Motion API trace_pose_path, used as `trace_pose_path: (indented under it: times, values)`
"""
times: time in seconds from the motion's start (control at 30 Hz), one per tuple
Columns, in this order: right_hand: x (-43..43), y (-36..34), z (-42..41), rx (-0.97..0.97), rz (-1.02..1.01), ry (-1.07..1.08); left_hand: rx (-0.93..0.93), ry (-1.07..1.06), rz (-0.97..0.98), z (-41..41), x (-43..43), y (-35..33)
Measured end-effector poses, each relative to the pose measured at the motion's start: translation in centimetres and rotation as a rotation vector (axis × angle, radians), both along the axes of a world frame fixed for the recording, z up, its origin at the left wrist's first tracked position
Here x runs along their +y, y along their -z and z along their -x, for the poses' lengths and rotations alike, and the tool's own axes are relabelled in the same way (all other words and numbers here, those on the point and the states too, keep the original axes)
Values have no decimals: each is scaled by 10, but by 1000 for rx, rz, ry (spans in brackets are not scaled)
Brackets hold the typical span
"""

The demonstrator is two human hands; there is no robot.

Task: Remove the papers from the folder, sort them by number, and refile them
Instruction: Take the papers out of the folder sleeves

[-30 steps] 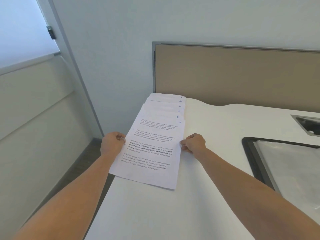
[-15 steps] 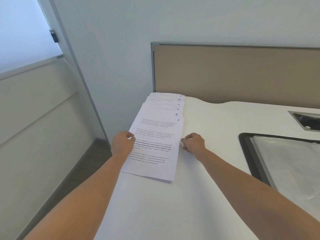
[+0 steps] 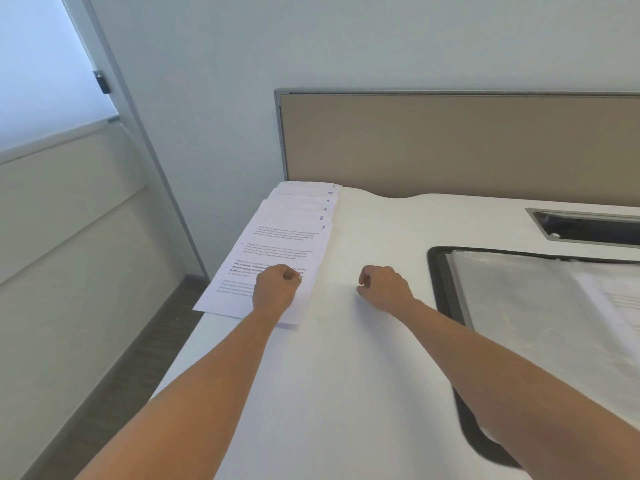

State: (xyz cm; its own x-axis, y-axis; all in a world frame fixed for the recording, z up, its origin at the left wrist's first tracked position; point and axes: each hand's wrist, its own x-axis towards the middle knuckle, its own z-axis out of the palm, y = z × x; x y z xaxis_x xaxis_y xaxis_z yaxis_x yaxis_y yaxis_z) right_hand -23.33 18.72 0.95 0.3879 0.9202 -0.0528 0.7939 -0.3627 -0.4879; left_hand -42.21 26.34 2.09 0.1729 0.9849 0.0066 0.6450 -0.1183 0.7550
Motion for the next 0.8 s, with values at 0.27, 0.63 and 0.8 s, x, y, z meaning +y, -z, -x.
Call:
trace_pose_path:
  times: [0.27,0.63,0.8]
  values:
    - [-95,-10,-87,-170,-110,52,-82,85,35,-87,-85,6]
    - [-254,-6,-276,21,-178,418,-119,175,59,-234,-213,15]
    - [-318,5,-340,-82,-83,448,-116,147,38,-279,-256,23]
